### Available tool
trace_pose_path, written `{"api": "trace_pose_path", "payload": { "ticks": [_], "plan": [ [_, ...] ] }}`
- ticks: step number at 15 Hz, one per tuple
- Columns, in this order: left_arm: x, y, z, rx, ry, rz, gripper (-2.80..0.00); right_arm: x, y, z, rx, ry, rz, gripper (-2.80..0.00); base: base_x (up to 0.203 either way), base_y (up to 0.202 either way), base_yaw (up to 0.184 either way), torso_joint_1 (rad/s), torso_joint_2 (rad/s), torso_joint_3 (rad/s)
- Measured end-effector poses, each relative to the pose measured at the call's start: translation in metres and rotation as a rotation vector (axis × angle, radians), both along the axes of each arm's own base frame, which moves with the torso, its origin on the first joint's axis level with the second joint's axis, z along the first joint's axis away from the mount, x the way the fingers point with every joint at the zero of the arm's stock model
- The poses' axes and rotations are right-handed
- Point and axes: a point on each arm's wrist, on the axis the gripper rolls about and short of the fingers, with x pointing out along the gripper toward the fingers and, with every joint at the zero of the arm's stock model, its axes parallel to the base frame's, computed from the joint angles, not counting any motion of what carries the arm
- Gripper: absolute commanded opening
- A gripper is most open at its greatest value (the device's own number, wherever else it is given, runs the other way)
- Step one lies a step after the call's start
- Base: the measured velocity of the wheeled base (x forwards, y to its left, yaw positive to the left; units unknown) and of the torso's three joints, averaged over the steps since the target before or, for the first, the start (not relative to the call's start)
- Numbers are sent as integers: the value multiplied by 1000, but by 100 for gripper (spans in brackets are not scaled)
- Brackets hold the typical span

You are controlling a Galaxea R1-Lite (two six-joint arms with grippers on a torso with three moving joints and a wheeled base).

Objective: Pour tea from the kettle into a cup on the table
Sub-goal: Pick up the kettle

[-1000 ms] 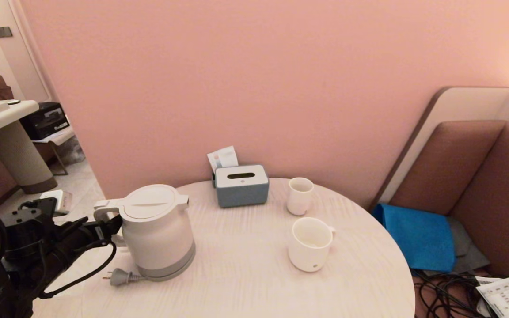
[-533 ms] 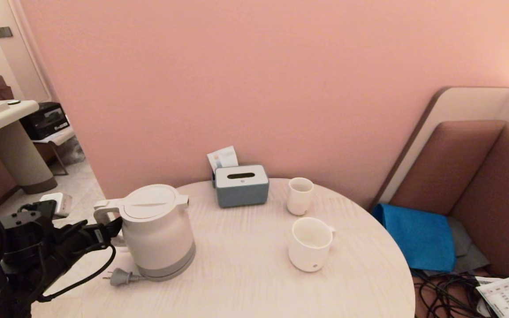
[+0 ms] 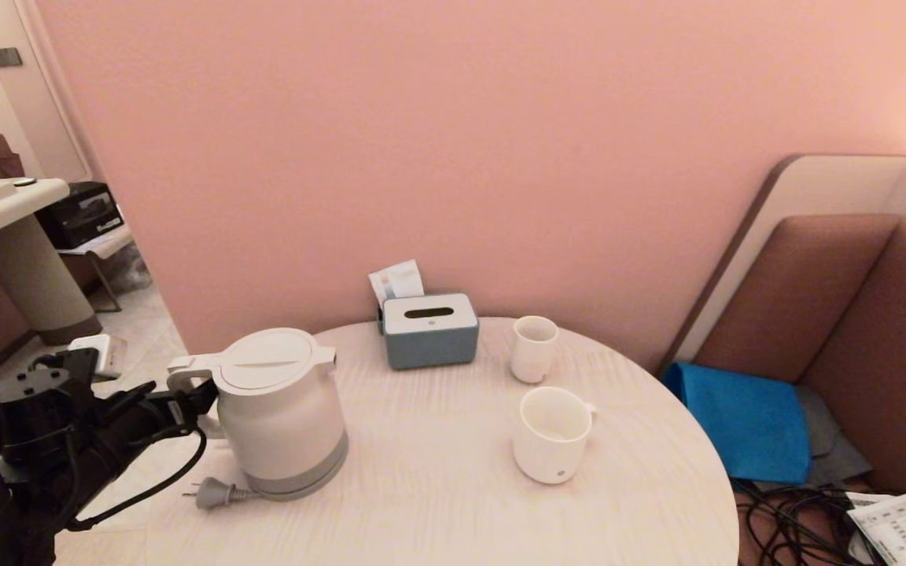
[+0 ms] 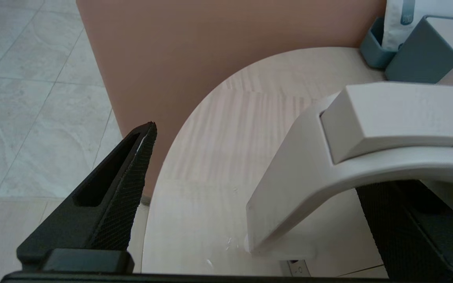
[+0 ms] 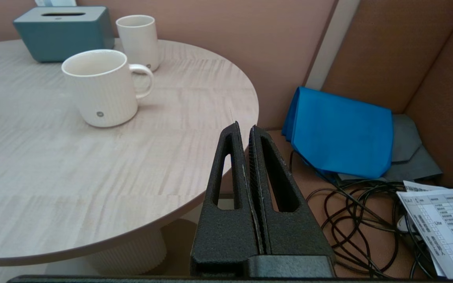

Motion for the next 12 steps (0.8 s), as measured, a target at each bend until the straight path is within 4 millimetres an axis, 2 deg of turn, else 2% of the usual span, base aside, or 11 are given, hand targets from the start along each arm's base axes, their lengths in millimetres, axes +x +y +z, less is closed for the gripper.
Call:
{"api": "trace_pose_path", "payload": {
  "ticks": [2,3,12],
  "plan": [
    [2,0,1,2,-7,-1,0,0,0,0,0,0,-1,-280,0,0,0,0,0,0],
    [2,0,1,5,-7,-1,-280,0,0,0,0,0,0,-280,0,0,0,0,0,0],
    [7,1,-3,12,0,-3,-280,0,0,0,0,0,0,-280,0,0,0,0,0,0]
  ]
}}
